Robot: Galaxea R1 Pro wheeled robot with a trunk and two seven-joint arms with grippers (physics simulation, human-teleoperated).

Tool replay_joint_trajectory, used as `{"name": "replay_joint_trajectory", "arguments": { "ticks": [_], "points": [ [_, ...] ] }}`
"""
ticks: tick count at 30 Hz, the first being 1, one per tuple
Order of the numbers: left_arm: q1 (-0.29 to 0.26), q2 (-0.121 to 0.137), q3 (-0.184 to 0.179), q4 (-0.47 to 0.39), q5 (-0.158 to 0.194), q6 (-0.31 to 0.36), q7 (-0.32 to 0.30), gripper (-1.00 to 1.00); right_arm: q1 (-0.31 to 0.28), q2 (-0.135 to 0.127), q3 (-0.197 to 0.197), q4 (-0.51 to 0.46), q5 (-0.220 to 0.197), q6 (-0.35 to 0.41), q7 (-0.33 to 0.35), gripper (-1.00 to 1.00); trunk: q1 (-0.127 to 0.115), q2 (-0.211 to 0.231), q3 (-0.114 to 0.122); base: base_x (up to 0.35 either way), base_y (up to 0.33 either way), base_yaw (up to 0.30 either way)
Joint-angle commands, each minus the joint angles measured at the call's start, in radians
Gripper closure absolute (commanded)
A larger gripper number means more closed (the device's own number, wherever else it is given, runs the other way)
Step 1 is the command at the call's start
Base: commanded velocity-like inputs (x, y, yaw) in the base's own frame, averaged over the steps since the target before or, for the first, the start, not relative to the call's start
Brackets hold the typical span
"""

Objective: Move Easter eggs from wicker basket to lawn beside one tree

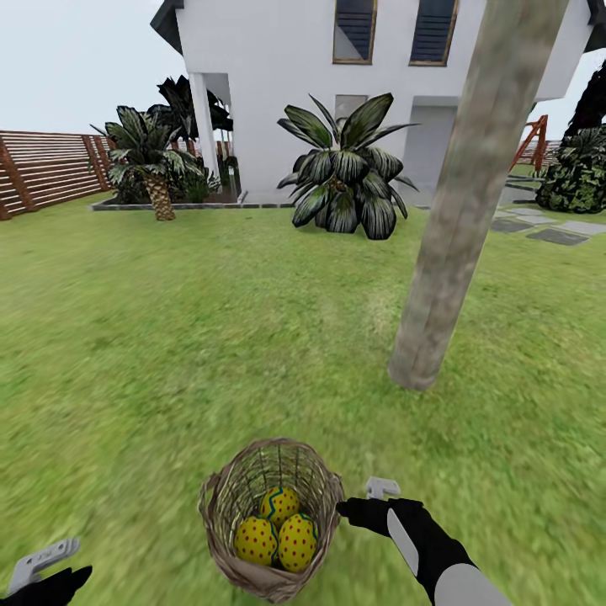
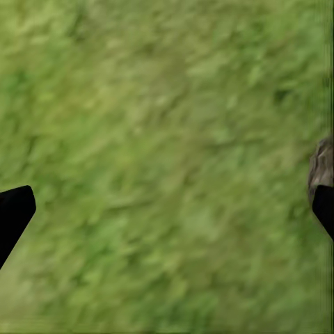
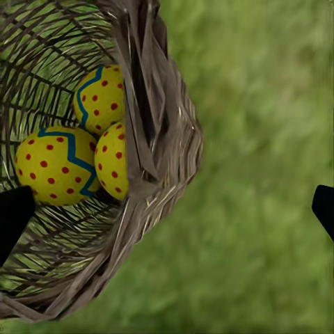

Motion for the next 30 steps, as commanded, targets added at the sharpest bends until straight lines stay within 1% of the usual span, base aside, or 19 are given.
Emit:
{"name": "replay_joint_trajectory", "arguments": {
  "ticks": [1, 3, 5, 6, 7, 9, 10, 12, 13, 14, 15, 16, 17, 19, 22, 26, 29, 30],
  "points": [
    [-0.001, -0.003, 0.002, -0.003, 0.006, 0.002, -0.003, -1.0, 0.0, 0.001, -0.006, -0.002, -0.006, 0.006, 0.002, -1.0, -0.004, 0.007, 0.002, 0.0, 0.0, 0.0],
    [0.001, -0.008, 0.003, -0.009, 0.008, -0.006, -0.01, -1.0, 0.0, 0.001, -0.006, -0.002, -0.006, 0.006, 0.002, -1.0, -0.012, 0.021, 0.009, 0.0, 0.0, 0.0],
    [0.013, -0.008, 0.004, -0.023, 0.008, -0.01, -0.04, -1.0, 0.0, 0.001, -0.006, -0.002, -0.006, 0.006, 0.002, -1.0, -0.019, 0.035, 0.015, 0.0, 0.0, 0.0],
    [0.031, -0.004, 0.007, -0.039, 0.009, -0.009, -0.075, -1.0, 0.0, 0.001, -0.006, -0.002, -0.006, 0.006, 0.002, -1.0, -0.023, 0.042, 0.018, 0.0, 0.0, 0.0],
    [0.055, 0.001, 0.022, -0.061, 0.008, -0.006, -0.117, -1.0, 0.0, 0.0, -0.006, -0.002, -0.006, 0.006, 0.002, -1.0, -0.027, 0.049, 0.021, 0.0, 0.0, 0.0],
    [0.083, 0.01, 0.059, -0.09, 0.008, -0.001, -0.162, -1.0, 0.0, 0.001, -0.006, -0.002, -0.006, 0.006, 0.002, -1.0, -0.035, 0.063, 0.027, 0.0, 0.0, 0.0],
    [0.112, 0.02, 0.119, -0.119, 0.007, 0.01, -0.209, -1.0, 0.0, 0.001, -0.006, -0.002, -0.006, 0.006, 0.002, -1.0, -0.039, 0.07, 0.031, 0.0, 0.0, 0.0],
    [0.136, 0.031, 0.191, -0.14, 0.006, 0.03, -0.259, -1.0, 0.0, 0.0, -0.006, -0.002, -0.006, 0.006, 0.002, -1.0, -0.046, 0.084, 0.037, 0.0, 0.0, 0.0],
    [0.158, 0.044, 0.264, -0.153, 0.002, 0.053, -0.314, -1.0, 0.0, 0.0, -0.007, -0.002, -0.006, 0.006, 0.001, -1.0, -0.05, 0.091, 0.04, 0.0, 0.0, 0.0],
    [0.177, 0.065, 0.328, -0.16, -0.002, 0.072, -0.371, -1.0, 0.0, 0.0, -0.007, -0.003, -0.006, 0.006, 0.001, -1.0, -0.054, 0.098, 0.043, 0.0, 0.0, 0.0],
    [0.197, 0.091, 0.375, -0.164, -0.005, 0.084, -0.419, -1.0, 0.0, 0.0, -0.008, -0.003, -0.006, 0.006, 0.001, -1.0, -0.058, 0.105, 0.046, 0.0, 0.0, 0.0],
    [0.208, 0.104, 0.393, -0.164, -0.006, 0.088, -0.438, -1.0, 0.0, 0.0, -0.008, -0.003, -0.006, 0.006, 0.001, -1.0, -0.062, 0.112, 0.049, 0.0, 0.0, 0.0],
    [0.231, 0.124, 0.42, -0.163, -0.007, 0.094, -0.467, -1.0, 0.0, 0.0, -0.008, -0.003, -0.006, 0.006, 0.001, -1.0, -0.065, 0.119, 0.052, 0.0, 0.0, 0.0],
    [0.255, 0.141, 0.443, -0.162, -0.008, 0.099, -0.492, -1.0, 0.0, 0.0, -0.008, -0.002, -0.006, 0.006, 0.0, -1.0, -0.073, 0.133, 0.059, 0.0, 0.0, 0.0],
    [0.271, 0.151, 0.458, -0.162, -0.009, 0.101, -0.506, -1.0, 0.0, -0.001, -0.009, -0.002, -0.006, 0.006, 0.001, -1.0, -0.085, 0.154, 0.068, 0.0, 0.0, 0.0],
    [0.281, 0.157, 0.471, -0.16, -0.01, 0.102, -0.512, -1.0, 0.0, -0.001, -0.011, -0.003, -0.007, 0.006, 0.001, -1.0, -0.1, 0.182, 0.081, 0.0, 0.0, 0.0],
    [0.287, 0.162, 0.524, -0.16, -0.01, 0.099, -0.514, -1.0, 0.0, -0.001, -0.012, -0.003, -0.008, 0.006, 0.002, -1.0, -0.111, 0.203, 0.09, 0.0, 0.0, 0.0],
    [0.288, 0.166, 0.563, -0.158, -0.011, 0.098, -0.515, -1.0, 0.0, -0.001, -0.012, -0.003, -0.008, 0.006, 0.002, -1.0, -0.115, 0.21, 0.093, 0.0, 0.0, 0.0]
  ]
}}
